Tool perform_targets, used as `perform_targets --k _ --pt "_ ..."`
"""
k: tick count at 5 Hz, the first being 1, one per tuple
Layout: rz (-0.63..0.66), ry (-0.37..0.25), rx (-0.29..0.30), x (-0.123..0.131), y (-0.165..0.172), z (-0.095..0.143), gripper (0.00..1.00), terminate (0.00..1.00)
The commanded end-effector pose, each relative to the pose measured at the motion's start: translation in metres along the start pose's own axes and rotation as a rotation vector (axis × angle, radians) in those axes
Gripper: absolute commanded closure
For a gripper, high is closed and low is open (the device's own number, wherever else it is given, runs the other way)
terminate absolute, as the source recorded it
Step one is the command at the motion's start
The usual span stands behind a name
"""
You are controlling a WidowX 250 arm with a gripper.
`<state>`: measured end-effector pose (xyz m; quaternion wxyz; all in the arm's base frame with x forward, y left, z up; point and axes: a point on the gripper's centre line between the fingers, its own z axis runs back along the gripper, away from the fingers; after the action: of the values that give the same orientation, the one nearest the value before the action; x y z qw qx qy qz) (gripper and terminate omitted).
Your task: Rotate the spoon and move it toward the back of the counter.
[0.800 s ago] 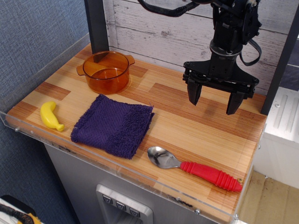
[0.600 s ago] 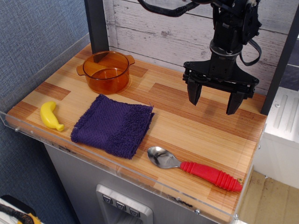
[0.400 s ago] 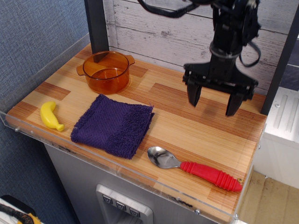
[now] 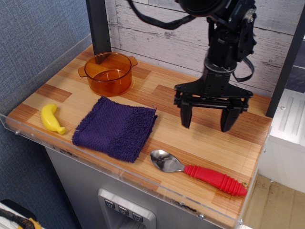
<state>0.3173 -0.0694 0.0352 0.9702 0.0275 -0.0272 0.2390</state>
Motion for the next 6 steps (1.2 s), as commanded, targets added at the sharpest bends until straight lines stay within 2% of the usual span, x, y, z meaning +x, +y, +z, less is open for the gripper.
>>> perform_targets --k 1,2,3,4,6 --pt "0.489 0.014 -0.047 -0.040 0.015 0.018 0.00 0.00" --pt "0.739 0.007 -0.033 -0.055 0.012 0.009 0.00 0.00" --pt "0.932 -0.005 0.005 -0.066 0.000 0.008 0.00 0.00" --pt "1.010 0.026 -0.042 -0.072 -0.008 0.001 0.00 0.00" --pt "1.069 0.006 -0.082 -0.069 -0.016 -0.013 0.00 0.00"
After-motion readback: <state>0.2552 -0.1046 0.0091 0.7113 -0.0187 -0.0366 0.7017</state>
